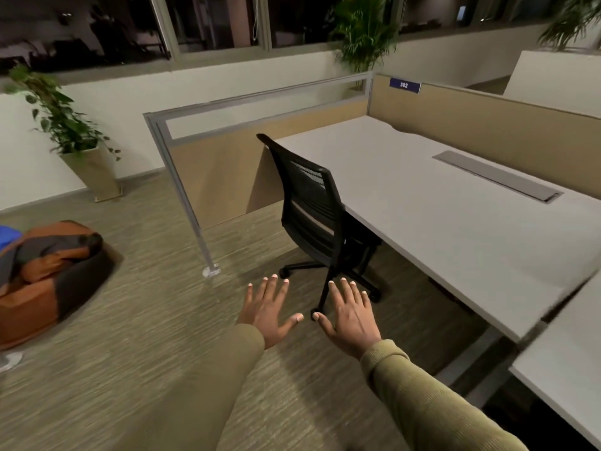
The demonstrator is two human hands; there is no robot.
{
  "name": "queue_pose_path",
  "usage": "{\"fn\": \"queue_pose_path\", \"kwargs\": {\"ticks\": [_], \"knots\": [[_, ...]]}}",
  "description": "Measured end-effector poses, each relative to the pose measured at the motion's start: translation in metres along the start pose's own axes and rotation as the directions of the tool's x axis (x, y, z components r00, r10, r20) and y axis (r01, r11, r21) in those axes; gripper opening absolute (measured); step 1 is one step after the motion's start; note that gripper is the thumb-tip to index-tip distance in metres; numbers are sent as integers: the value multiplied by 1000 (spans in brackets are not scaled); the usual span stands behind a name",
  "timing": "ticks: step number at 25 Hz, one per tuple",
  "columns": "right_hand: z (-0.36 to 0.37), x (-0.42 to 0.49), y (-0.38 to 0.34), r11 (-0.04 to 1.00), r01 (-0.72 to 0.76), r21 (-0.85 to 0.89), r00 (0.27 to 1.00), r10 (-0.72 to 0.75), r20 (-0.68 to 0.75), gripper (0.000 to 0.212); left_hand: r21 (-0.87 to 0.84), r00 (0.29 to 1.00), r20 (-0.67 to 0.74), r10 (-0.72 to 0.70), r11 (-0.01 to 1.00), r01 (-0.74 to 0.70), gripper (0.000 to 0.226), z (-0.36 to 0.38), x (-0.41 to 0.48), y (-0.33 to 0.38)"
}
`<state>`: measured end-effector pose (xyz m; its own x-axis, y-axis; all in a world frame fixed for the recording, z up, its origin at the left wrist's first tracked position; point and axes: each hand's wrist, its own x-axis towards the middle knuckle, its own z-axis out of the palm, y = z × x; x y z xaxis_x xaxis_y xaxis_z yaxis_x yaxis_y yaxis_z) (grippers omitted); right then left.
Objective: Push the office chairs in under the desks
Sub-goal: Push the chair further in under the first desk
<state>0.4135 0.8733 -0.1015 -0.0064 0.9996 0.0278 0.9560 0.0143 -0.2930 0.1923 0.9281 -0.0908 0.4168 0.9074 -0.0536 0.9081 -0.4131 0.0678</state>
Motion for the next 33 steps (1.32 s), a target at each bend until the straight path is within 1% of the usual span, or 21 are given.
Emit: {"fn": "queue_pose_path", "kwargs": {"ticks": [4,5,8,10,13,16,18,20,22,24,26,29,32,33], "knots": [[-25,112,25,1000,15,-19,1000,-16,-22,89,-44,998,-34,-48,998,46,90,-21,103,-18],[-33,134,28,1000,16,-25,1000,-16,-15,88,-51,999,-22,-48,998,47,88,-27,124,-23],[-54,201,32,999,21,-32,997,-23,-75,88,-77,995,-67,-73,995,68,87,-43,188,-39],[-62,243,31,1000,18,-7,997,-18,-81,88,-104,994,-73,-87,991,79,87,-50,231,-53],[-66,302,28,1000,7,-7,994,-8,-113,87,-111,993,-103,-63,992,51,88,-54,298,-79],[-69,365,16,1000,8,-24,981,-12,-196,87,-123,989,-145,-35,992,17,88,-63,369,-112],[-70,413,5,999,-19,-45,971,8,-239,86,-132,986,-167,-12,991,-10,88,-71,416,-141],[-73,456,-6,996,-62,-61,968,45,-246,86,-154,978,-209,10,987,-43,91,-85,462,-170],[-74,495,-14,991,-103,-86,972,82,-218,85,-207,967,-254,-11,977,-44,93,-101,507,-198],[-75,519,-18,980,-178,-91,974,162,-161,74,-265,955,-291,-56,964,-24,95,-116,545,-220],[-75,529,-18,964,-249,-97,965,238,-113,65,-281,959,-273,-77,960,-3,93,-128,578,-237],[-73,529,-16,954,-279,-108,953,261,-154,67,-243,976,-219,-16,969,-38,84,-139,621,-245],[-71,521,-14,944,-311,-115,941,289,-175,67,-304,983,-168,72,945,-121,64,-140,646,-234],[-71,517,-14,940,-321,-113,938,299,-175,67,-327,981,-174,89,934,-142,56,-140,649,-231]]}}
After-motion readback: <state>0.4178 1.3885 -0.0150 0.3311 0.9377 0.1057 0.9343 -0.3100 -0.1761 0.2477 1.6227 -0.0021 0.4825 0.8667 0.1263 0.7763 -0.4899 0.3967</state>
